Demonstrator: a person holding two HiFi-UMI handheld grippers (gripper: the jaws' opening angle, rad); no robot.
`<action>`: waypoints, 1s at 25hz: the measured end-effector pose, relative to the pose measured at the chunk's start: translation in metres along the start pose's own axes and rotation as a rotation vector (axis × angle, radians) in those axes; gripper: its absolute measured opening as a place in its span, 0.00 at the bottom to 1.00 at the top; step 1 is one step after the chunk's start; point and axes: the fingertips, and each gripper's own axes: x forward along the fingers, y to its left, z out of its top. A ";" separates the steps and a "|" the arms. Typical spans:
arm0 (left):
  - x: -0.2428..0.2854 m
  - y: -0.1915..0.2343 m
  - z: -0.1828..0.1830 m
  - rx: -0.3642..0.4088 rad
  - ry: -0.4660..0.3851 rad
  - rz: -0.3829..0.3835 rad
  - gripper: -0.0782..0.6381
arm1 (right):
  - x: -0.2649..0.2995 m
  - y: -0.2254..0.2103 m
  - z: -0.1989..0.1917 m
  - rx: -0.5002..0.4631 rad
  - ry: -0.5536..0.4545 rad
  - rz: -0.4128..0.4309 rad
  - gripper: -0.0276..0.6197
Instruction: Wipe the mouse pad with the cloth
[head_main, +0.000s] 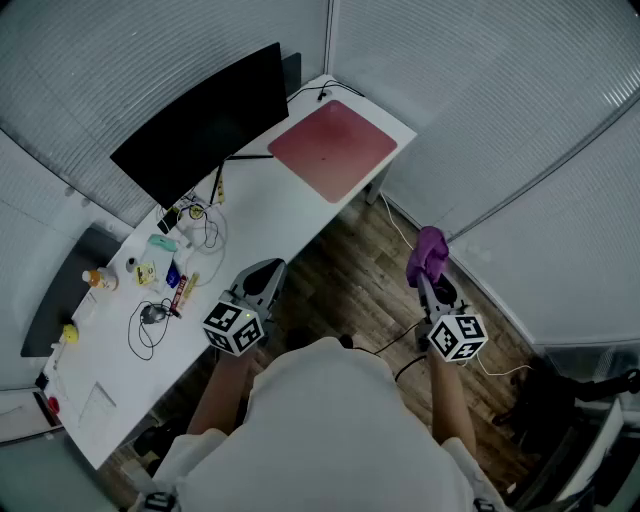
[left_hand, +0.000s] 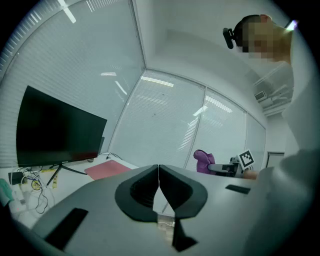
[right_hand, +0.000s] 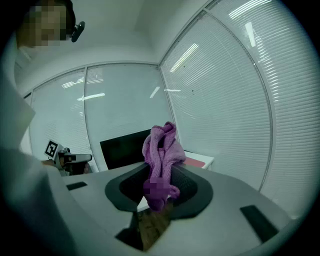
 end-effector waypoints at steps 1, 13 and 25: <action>0.001 0.000 0.001 0.000 -0.002 0.001 0.13 | 0.001 0.000 0.000 0.000 0.000 0.001 0.23; -0.001 0.005 0.000 0.002 0.004 -0.002 0.13 | 0.003 0.004 0.002 0.004 -0.002 0.000 0.23; -0.019 0.031 -0.013 0.007 0.042 0.011 0.13 | 0.024 0.031 -0.011 0.015 0.038 0.024 0.23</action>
